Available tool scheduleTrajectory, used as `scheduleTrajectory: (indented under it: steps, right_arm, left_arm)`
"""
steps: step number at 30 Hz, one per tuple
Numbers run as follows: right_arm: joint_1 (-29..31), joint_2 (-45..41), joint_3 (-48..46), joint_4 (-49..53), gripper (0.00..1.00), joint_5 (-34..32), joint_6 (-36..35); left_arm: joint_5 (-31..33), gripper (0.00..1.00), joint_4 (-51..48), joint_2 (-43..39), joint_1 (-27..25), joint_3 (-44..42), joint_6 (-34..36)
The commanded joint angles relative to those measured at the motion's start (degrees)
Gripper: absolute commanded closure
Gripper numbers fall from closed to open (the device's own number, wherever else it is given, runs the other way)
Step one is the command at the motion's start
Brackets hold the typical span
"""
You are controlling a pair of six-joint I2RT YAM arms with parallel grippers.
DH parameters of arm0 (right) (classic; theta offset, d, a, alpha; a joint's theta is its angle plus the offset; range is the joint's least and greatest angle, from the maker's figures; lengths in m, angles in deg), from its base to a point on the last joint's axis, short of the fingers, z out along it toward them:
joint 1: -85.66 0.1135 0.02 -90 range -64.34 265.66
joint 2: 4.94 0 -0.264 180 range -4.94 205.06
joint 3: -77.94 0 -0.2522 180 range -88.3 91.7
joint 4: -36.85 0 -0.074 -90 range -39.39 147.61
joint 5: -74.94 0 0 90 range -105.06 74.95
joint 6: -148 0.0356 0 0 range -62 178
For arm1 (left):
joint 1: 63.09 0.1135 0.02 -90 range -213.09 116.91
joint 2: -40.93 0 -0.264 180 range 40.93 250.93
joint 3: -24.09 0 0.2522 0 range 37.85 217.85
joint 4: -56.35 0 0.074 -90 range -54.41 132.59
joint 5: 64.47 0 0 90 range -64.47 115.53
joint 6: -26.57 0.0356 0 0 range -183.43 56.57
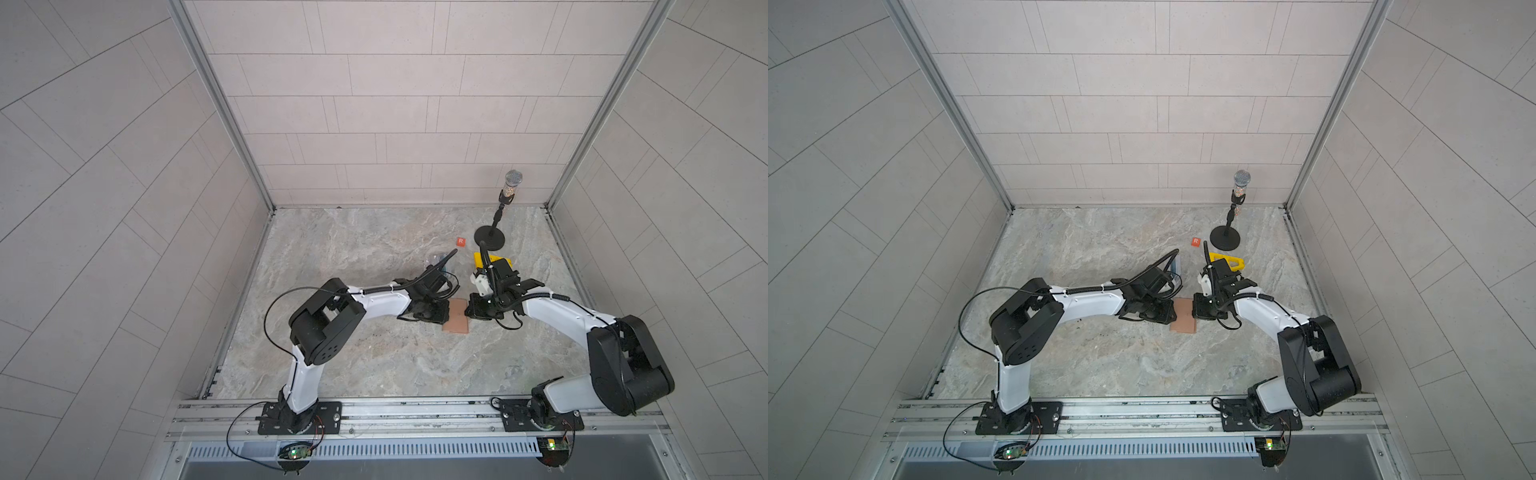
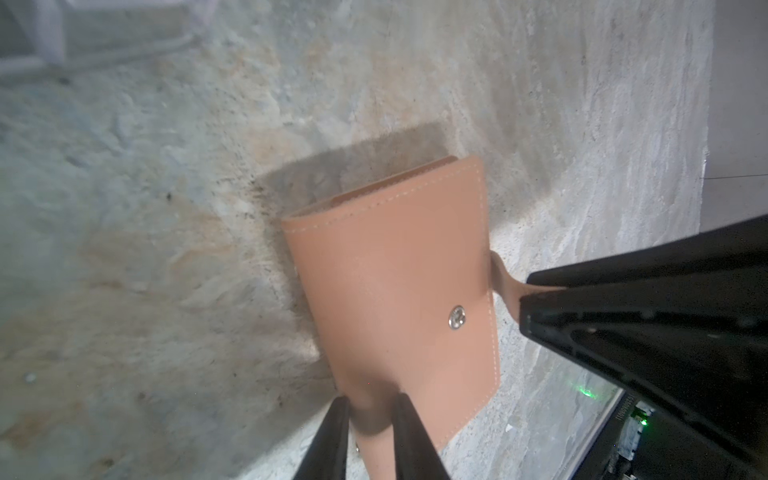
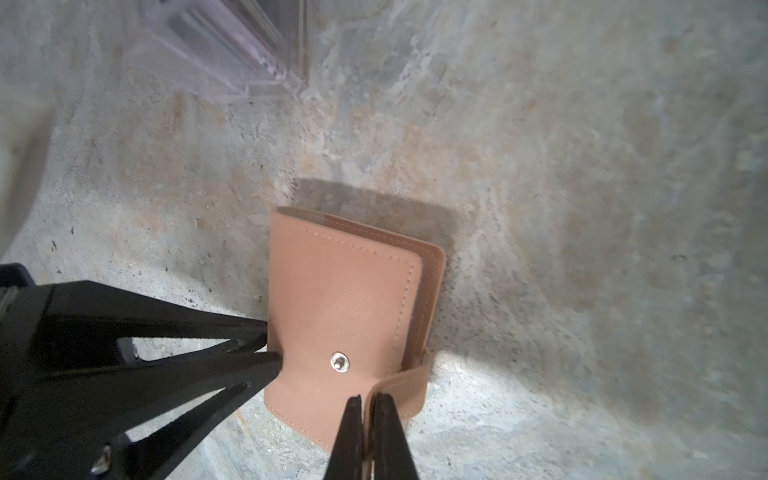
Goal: Put the credit cards into the card holder
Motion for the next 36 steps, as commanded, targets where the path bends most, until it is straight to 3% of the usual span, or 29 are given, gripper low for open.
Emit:
scheduleTrajectory:
  steps: [1, 14, 25, 36]
  right_arm:
    - [-0.08, 1.03, -0.77, -1.49, 1.0, 2.63, 0.8]
    - [-0.08, 5.36, -2.87, -8.44, 1.0, 6.67, 3.68]
    - [-0.08, 1.63, -3.45, -7.59, 1.0, 1.44, 4.01]
    - [-0.08, 3.65, -3.58, -8.14, 1.0, 1.49, 3.07]
  left_arm:
    - [0.2, 0.74, -1.93, 1.61, -0.76, 1.02, 0.63]
    - [-0.5, 0.74, -1.28, 1.82, -0.86, 0.89, -0.14]
    - [-0.13, 0.74, -1.19, 1.38, -0.86, -0.53, -0.17]
    - [-0.33, 0.74, -0.68, 1.46, -0.86, -1.24, -0.41]
